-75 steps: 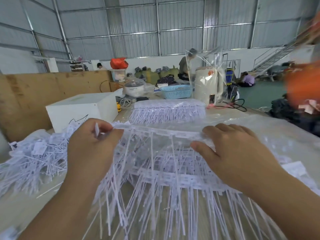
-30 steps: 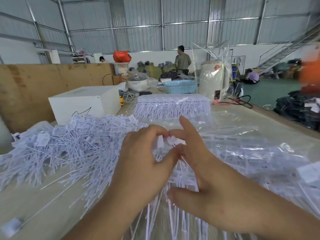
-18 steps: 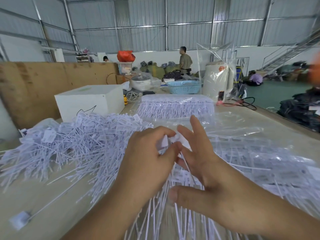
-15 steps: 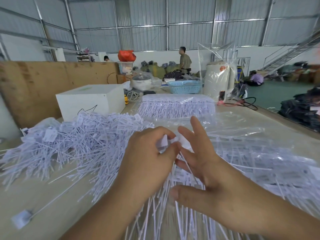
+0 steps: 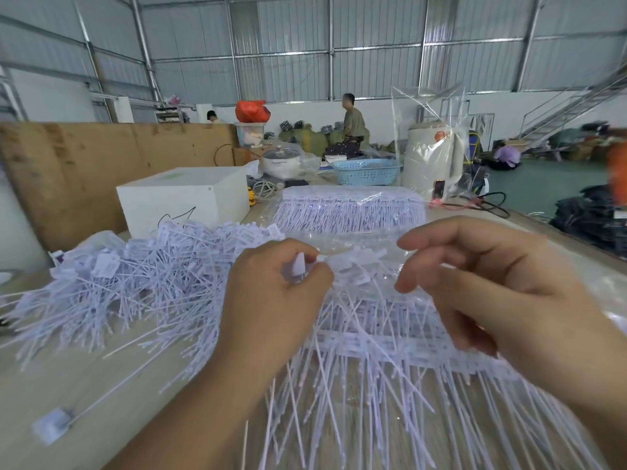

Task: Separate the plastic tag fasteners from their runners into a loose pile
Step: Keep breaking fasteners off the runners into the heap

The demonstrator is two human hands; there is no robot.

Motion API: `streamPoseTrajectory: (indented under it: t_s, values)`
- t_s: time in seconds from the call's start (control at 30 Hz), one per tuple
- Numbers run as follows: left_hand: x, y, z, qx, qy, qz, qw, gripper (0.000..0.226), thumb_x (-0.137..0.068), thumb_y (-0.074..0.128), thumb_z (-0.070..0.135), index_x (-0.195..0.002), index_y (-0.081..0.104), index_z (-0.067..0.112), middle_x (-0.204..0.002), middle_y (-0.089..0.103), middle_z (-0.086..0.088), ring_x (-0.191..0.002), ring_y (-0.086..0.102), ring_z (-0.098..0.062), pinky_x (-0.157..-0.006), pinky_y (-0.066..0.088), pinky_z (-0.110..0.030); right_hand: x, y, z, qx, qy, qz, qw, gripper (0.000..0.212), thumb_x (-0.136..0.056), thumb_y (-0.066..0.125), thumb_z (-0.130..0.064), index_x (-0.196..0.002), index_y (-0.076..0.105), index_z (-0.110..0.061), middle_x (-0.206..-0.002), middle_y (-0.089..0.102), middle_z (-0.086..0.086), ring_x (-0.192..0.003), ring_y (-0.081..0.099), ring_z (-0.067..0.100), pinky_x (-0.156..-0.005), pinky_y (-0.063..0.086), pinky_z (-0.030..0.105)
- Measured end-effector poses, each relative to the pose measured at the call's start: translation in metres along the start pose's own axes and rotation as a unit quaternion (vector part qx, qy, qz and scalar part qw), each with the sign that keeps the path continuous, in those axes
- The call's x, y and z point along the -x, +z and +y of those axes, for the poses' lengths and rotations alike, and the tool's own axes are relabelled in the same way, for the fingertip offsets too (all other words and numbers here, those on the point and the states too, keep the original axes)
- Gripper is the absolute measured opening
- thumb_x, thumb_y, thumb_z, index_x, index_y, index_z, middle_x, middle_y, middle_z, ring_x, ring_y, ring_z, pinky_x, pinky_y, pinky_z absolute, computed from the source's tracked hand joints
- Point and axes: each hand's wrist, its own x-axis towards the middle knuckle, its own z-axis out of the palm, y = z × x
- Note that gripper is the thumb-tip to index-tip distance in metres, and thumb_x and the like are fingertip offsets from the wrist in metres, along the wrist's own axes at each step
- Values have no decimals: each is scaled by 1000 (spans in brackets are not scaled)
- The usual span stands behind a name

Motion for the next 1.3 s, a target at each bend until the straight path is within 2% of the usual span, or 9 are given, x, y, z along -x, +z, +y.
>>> streamPoseTrajectory:
  t_s: [0.17,0.27,0.33,0.4,0.47,0.53,0.7,0.9,1.3]
  values:
    - [-3,-3,0,22,-16,12,1000,5,-73,68,33,-76,70,35,-67,65,13,-53,52,-2,-55,40,-19,-12,-21,-4,-260,-31,-168,950,38,-87,65,-31,-109,65,0,-80,66,24,-37,50,14,-44,35,14]
    - [0,-3,6,44,-21,28,998,11,-70,63,36,-78,69,36,-51,53,13,-37,36,-4,-43,32,-17,-20,-50,-7,-523,21,-218,824,75,-102,-7,-36,-128,35,20,-98,52,40,-62,59,35,-49,36,35]
    - [0,-4,8,49,-32,33,998,12,-70,61,36,-78,69,35,-47,47,4,-36,32,-5,-39,28,-18,-22,-62,-4,-583,20,-231,778,98,-91,-25,-50,-132,31,19,-102,47,41,-70,56,43,-54,36,41]
    - [-1,-5,7,45,-36,27,998,12,-71,61,35,-79,69,35,-50,51,-1,-37,34,-7,-41,30,-20,-23,-59,1,-459,2,-142,877,67,-100,6,-33,-122,51,11,-90,57,33,-59,58,33,-51,41,32]
    - [-1,-5,6,48,-35,24,998,12,-71,61,34,-79,69,36,-50,51,2,-37,35,-7,-41,31,-21,-18,-48,4,-82,6,65,995,24,-85,50,-19,-90,73,-13,-73,67,12,-44,54,21,-40,41,24]
    - [0,-3,6,48,-26,27,998,14,-70,61,35,-80,69,38,-60,61,6,-40,40,-3,-44,34,-17,-10,-29,11,153,49,98,982,7,-83,66,-23,-87,71,-24,-78,70,2,-50,61,17,-41,46,22]
    - [4,-1,7,57,-11,37,998,9,-75,63,41,-80,70,41,-74,65,21,-60,53,2,-60,38,-22,-2,3,31,290,130,-10,948,36,-90,63,-33,-124,52,-38,-102,52,-25,-66,51,-14,-56,38,9]
    - [5,3,4,48,-18,19,999,12,-81,68,31,-81,69,42,-82,66,22,-71,58,2,-60,38,-7,-7,6,39,247,113,5,962,28,-98,53,-23,-127,56,-23,-75,69,-4,-39,46,3,-40,36,14]
    - [4,15,-5,63,-59,-87,992,16,-96,51,40,-91,65,38,-60,52,7,-49,43,-4,-50,34,-20,-4,12,22,16,75,-54,996,44,-94,59,-9,-134,51,-22,-88,73,2,-62,59,13,-64,50,21]
